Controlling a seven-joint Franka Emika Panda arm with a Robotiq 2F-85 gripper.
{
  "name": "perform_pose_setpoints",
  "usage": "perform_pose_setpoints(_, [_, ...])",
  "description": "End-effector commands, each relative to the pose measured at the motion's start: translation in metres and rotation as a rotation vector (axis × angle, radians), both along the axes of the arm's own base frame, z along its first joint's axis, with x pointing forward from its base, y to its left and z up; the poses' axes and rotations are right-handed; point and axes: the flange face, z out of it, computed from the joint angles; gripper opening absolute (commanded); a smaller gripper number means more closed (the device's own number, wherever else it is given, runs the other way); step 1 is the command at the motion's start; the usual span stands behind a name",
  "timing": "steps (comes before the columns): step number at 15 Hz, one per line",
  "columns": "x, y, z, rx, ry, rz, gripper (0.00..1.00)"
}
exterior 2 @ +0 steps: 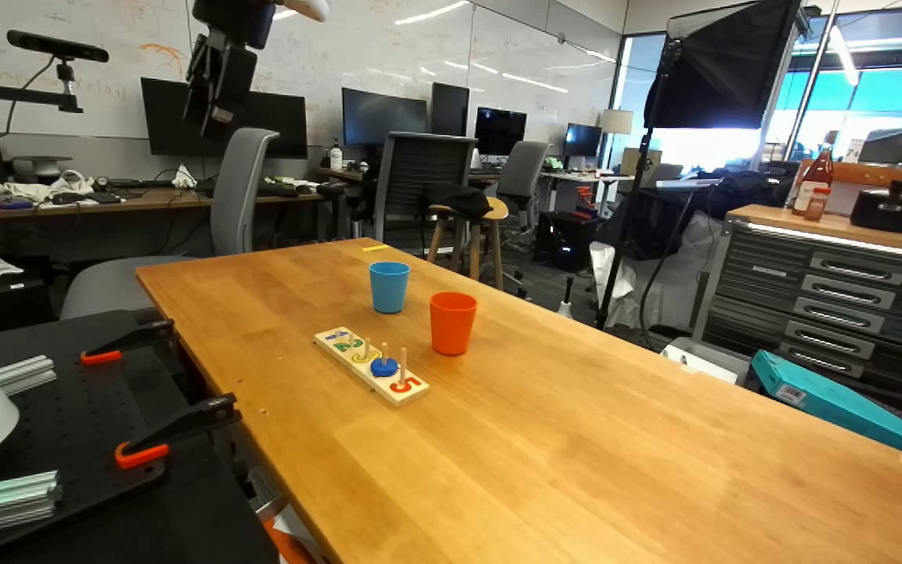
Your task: Put the blue cup in the orange one
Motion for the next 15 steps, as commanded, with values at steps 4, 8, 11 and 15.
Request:
perform_pose_setpoints(4, [0.000,0.000,0.001,0.000,0.001,0.000,1.00])
perform_pose_setpoints(8, [0.000,0.000,0.001,0.000,0.001,0.000,1.00])
perform_pose_setpoints(11, [0.000,0.000,0.001,0.000,0.001,0.000,1.00])
perform_pose_setpoints(15, [0.013,0.006,-0.002,0.006,-0.034,0.023,1.00])
